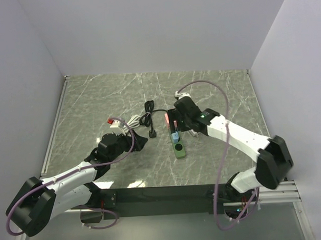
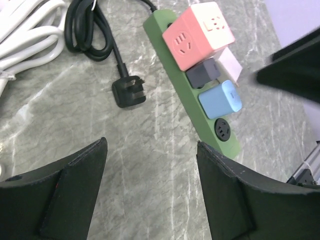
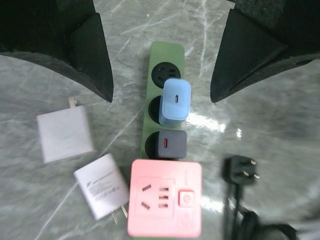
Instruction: Insert the plug
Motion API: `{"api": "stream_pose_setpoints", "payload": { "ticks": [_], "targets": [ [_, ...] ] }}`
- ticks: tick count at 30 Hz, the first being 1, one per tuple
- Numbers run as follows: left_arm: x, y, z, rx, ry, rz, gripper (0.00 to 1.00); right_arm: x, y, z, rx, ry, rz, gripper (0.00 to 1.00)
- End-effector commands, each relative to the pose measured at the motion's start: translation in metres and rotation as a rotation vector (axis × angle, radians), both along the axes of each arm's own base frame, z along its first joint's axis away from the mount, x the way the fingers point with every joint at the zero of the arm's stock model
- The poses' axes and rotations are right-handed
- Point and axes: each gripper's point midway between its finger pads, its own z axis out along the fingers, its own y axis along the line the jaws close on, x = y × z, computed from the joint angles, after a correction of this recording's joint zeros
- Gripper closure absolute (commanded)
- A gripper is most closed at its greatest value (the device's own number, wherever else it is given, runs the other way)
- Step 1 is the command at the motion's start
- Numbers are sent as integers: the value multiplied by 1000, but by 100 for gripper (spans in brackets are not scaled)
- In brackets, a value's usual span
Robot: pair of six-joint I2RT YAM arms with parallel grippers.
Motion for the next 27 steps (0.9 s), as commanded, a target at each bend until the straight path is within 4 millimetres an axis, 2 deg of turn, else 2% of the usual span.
{"api": "stream_pose_setpoints", "payload": {
  "ticks": [1, 3, 4, 5, 7, 9, 10, 12, 14, 17, 22, 27],
  "targets": [
    [10, 0, 21, -7, -57, 21, 22, 4, -12, 27, 26, -127, -22, 14],
    [10, 1, 22, -7, -58, 25, 22, 9, -27, 36, 22, -179, -69, 13],
    [10, 1, 22, -6, -57, 27, 22, 8, -35, 30, 14, -176, -79, 12],
    [10, 1, 22, -5, -56, 25, 22, 10, -41, 32, 29, -188, -93, 12],
    [10, 1, 23, -10, -57, 26, 22, 18, -58, 24, 43, -195, -139, 12],
    [10, 1, 23, -13, -56, 27, 22, 25, -66, 27, 69, -223, -167, 12],
    [10, 1, 24, -15, -57, 27, 23, 26, -74, 21, 73, -216, -184, 12],
    [10, 1, 27, -19, -61, 29, 23, 31, -78, 19, 84, -219, -193, 12],
    [11, 0, 29, -25, -68, 26, 23, 34, -85, 5, 66, -195, -208, 12],
    [10, -2, 30, -28, -72, 14, 24, 38, -84, -12, 70, -157, -193, 12],
    [8, -3, 30, -37, -71, 5, 24, 49, -84, -24, 66, -143, -173, 12],
    [8, -2, 31, -30, -72, 9, 24, 53, -84, -48, 39, -85, -167, 12]
  ]
}}
